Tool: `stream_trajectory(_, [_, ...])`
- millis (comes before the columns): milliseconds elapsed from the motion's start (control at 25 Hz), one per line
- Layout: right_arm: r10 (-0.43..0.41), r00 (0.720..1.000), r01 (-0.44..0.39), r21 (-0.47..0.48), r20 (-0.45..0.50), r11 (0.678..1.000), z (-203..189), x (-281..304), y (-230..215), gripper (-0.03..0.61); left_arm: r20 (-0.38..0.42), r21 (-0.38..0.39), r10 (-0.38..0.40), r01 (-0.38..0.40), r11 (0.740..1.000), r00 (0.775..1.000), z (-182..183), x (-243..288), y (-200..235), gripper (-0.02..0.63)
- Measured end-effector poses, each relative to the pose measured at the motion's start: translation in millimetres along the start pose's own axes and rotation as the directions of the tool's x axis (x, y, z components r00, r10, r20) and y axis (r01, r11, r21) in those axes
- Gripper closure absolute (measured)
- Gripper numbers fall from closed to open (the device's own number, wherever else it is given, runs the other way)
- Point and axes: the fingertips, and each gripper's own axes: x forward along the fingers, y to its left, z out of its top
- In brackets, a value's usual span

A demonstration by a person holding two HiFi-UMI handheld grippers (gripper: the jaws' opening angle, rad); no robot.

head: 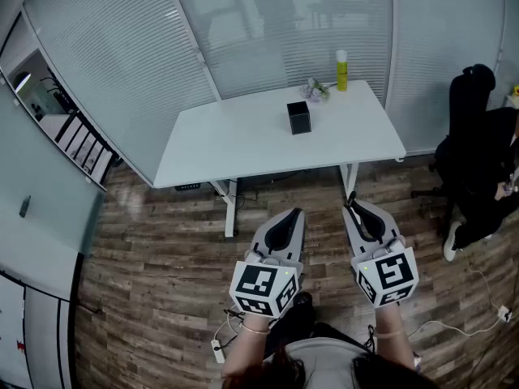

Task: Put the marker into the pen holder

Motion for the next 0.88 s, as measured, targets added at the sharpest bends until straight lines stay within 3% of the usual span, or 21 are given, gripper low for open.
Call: stream_trajectory(880, [-0.025, 1.0, 0.026, 0.014, -0.014, 1.0, -7.3, 92.2, -12.7, 0.511, -0.021, -0.034, -0.045, 0.044, 0.998, 0.999, -7.6, 60.2, 75.7, 0.589])
